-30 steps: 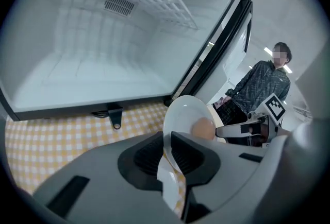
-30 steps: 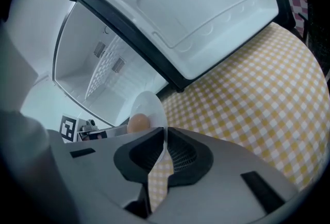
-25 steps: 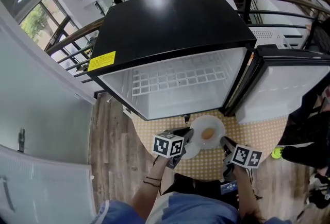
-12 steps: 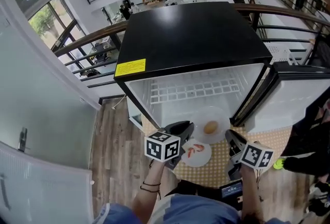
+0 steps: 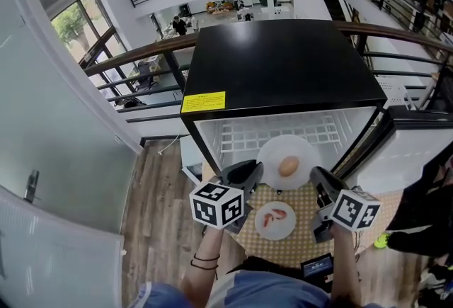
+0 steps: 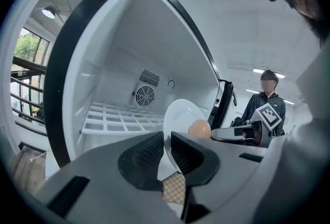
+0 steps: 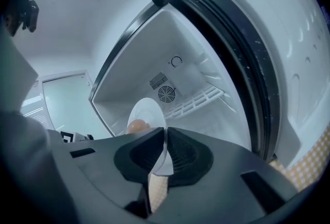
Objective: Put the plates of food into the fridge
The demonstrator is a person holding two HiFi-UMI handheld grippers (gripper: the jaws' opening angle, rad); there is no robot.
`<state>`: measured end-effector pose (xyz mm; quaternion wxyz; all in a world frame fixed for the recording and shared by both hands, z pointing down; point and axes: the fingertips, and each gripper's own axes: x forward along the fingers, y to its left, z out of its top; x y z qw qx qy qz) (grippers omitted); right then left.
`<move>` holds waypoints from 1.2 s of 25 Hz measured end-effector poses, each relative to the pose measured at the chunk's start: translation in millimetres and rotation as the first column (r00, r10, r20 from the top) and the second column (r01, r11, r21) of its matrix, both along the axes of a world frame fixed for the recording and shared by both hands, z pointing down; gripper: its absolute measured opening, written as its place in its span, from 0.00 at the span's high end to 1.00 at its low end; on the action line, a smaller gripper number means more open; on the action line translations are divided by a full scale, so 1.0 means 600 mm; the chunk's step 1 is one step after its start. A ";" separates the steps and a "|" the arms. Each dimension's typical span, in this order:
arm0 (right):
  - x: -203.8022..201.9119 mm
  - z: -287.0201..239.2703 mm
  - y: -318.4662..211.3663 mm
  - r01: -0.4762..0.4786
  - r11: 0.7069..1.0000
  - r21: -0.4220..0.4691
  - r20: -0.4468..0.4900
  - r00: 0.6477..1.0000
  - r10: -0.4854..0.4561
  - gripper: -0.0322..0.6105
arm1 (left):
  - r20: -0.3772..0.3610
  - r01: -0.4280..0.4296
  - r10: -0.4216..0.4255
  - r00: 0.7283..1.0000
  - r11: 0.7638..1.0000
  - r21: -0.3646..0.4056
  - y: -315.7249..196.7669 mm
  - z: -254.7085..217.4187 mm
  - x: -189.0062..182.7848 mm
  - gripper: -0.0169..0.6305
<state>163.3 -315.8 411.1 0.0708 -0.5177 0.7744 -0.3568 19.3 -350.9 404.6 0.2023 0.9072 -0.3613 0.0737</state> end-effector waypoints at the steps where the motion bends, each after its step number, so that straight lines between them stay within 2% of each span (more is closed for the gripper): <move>1: -0.002 -0.009 -0.010 0.001 1.000 0.017 -0.009 1.000 -0.001 0.90 | -0.008 0.017 -0.017 1.000 1.000 0.007 -0.005 -0.005 -0.006 0.89; 9: -0.022 -0.049 -0.084 -0.016 0.996 0.085 -0.097 0.995 0.024 0.90 | -0.064 0.154 -0.155 0.986 0.988 -0.020 -0.049 -0.014 -0.033 0.89; 15: -0.026 -0.054 -0.138 -0.060 0.992 0.115 -0.212 0.974 0.083 0.90 | -0.064 0.241 -0.245 0.967 0.968 -0.067 -0.075 0.002 -0.041 0.89; 23: -0.046 -0.033 -0.183 -0.009 0.991 0.134 -0.465 0.883 0.071 0.90 | -0.028 0.281 -0.283 0.959 0.957 -0.072 -0.089 0.005 -0.049 0.89; 30: -0.050 -0.014 -0.218 0.020 0.992 0.123 -0.613 0.787 0.061 0.92 | -0.097 0.266 -0.272 0.957 0.961 -0.076 -0.093 -0.015 -0.039 0.88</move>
